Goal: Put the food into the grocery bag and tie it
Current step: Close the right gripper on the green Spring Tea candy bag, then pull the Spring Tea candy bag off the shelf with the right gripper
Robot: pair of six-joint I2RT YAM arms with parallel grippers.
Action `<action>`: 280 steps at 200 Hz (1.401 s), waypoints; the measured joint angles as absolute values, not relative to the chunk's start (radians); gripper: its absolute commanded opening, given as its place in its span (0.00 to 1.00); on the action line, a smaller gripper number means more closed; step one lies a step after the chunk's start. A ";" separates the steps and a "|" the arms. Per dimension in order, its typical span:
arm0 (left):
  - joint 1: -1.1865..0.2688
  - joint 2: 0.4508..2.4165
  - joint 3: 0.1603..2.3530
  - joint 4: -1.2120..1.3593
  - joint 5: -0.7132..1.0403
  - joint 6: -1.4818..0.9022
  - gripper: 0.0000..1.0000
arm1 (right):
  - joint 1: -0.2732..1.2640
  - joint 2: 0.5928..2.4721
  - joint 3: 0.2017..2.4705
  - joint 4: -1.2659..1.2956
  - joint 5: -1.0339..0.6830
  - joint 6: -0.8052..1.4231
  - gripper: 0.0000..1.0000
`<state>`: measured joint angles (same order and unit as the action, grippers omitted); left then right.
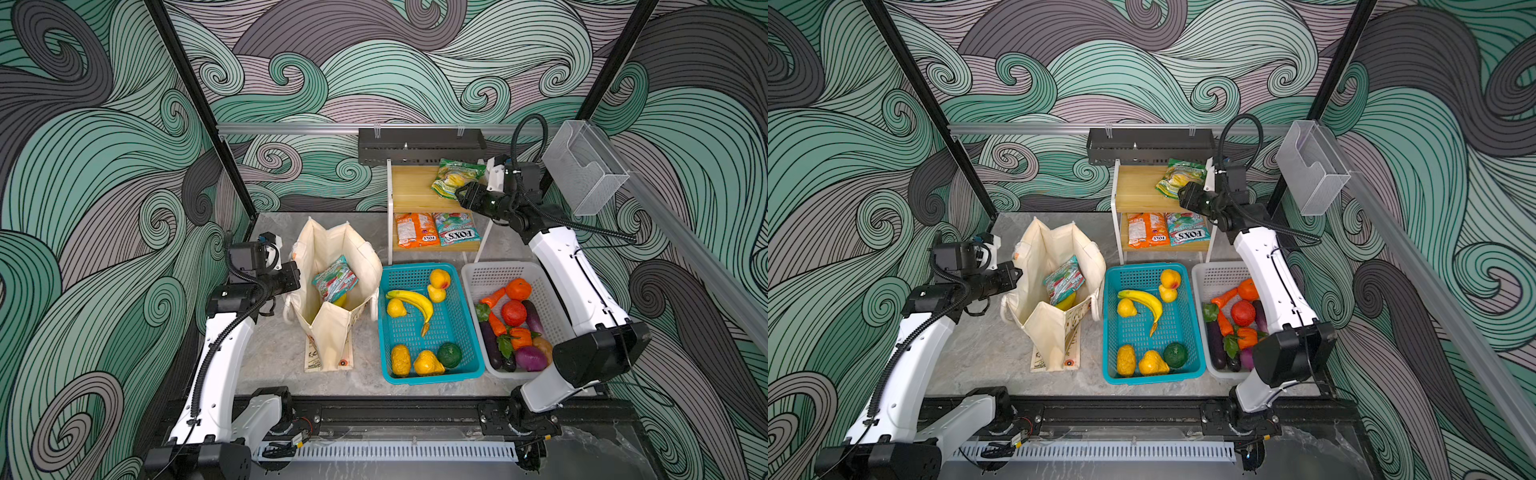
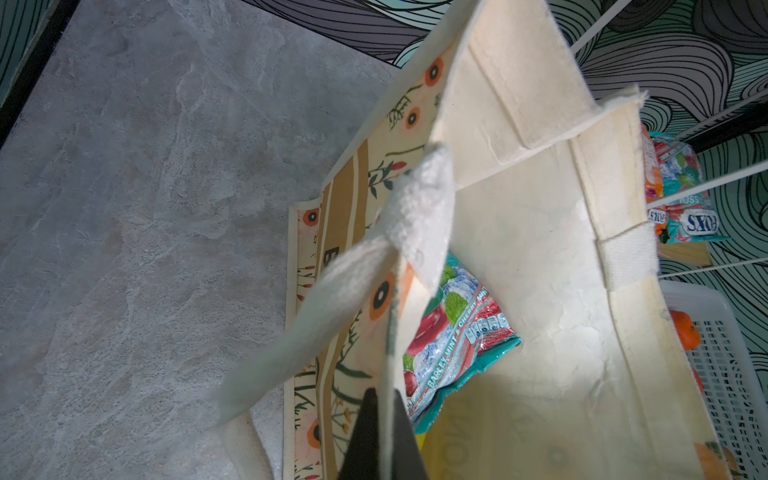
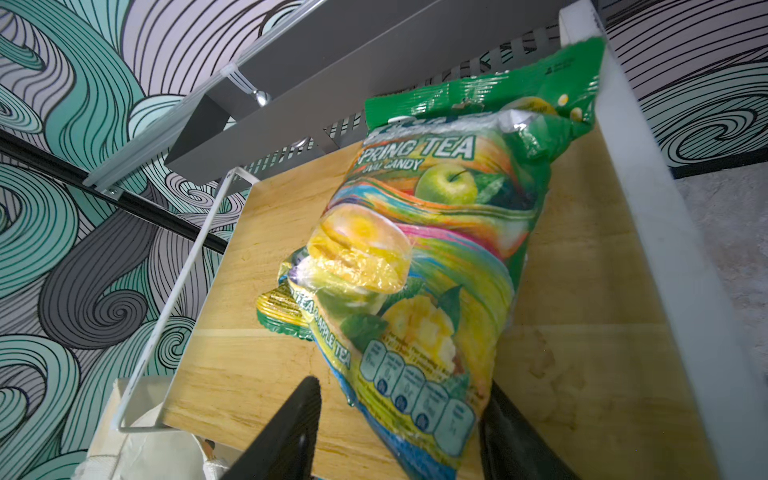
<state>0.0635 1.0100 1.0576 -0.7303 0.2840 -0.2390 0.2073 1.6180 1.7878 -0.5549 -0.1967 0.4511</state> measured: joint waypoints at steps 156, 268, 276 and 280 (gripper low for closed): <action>0.064 1.010 1.058 -0.730 0.284 -0.239 0.00 | 0.220 1.546 1.740 -0.482 -0.299 0.472 0.00; 0.064 1.010 1.058 -0.731 0.284 -0.239 0.00 | 0.395 1.360 1.679 -0.494 -0.392 0.470 0.00; 0.064 1.010 1.058 -0.731 0.284 -0.239 0.00 | 0.424 1.357 1.679 -0.497 -0.398 0.469 0.00; 0.064 1.010 1.058 -0.731 0.284 -0.239 0.00 | 0.440 1.356 1.679 -0.498 -0.402 0.469 0.00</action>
